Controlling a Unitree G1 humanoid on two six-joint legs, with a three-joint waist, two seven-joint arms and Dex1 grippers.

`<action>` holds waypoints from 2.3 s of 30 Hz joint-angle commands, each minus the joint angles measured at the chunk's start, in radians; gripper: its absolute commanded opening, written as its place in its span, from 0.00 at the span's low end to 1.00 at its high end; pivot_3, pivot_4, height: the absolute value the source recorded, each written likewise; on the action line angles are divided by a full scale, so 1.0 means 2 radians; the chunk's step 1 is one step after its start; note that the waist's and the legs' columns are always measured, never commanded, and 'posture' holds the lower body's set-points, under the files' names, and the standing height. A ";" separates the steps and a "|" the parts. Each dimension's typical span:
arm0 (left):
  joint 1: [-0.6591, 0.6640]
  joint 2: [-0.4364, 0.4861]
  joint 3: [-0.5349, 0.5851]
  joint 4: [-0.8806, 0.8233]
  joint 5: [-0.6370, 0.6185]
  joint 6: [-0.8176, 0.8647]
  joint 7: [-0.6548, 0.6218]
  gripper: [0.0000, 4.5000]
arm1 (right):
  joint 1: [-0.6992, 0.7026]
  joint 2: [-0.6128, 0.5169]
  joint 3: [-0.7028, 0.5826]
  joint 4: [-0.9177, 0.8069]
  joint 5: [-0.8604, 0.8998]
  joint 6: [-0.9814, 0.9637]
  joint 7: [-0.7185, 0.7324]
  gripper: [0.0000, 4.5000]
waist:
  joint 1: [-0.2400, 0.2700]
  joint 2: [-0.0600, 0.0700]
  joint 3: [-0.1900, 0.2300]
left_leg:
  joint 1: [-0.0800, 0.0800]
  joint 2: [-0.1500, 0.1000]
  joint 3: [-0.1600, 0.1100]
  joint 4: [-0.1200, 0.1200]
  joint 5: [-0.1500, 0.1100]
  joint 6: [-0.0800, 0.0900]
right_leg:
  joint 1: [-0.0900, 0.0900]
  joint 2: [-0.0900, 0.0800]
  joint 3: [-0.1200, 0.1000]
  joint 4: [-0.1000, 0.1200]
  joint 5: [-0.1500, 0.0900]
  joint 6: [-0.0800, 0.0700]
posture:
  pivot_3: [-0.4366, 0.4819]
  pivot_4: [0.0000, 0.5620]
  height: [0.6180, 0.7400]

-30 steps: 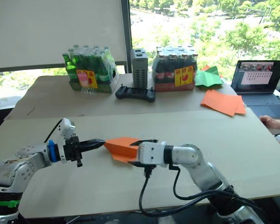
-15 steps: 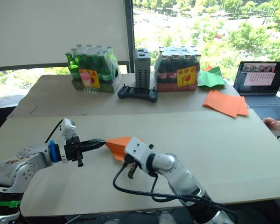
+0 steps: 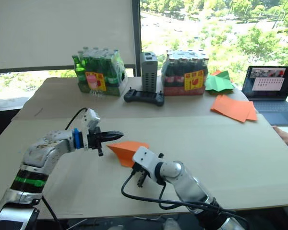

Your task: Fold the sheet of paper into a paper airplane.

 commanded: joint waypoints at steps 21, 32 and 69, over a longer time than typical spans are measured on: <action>0.044 0.009 -0.031 -0.024 0.080 -0.057 -0.072 0.01 | -0.005 -0.001 -0.009 -0.005 0.004 0.018 -0.007 0.01 | -0.007 0.000 0.000 | 0.000 0.000 0.000 0.000 0.000 0.000 | 0.000 0.000 0.000 0.000 0.000 0.001 | 0.48 0.27 0.86; 0.086 0.007 -0.015 -0.095 0.065 -0.019 -0.037 0.01 | -0.007 0.008 -0.095 -0.129 0.102 0.124 0.019 0.01 | -0.009 0.000 0.000 | -0.004 0.000 0.000 0.000 0.000 0.001 | -0.005 0.000 0.000 0.002 0.000 0.000 | 0.48 0.27 0.86; 0.131 0.006 -0.025 -0.140 0.061 0.004 -0.016 0.01 | -0.054 0.097 -0.240 0.084 0.244 0.204 -0.038 0.64 | -0.013 0.000 0.000 | -0.004 0.000 0.000 0.000 0.000 0.001 | -0.005 0.000 0.000 0.002 0.000 0.000 | 0.48 0.27 0.86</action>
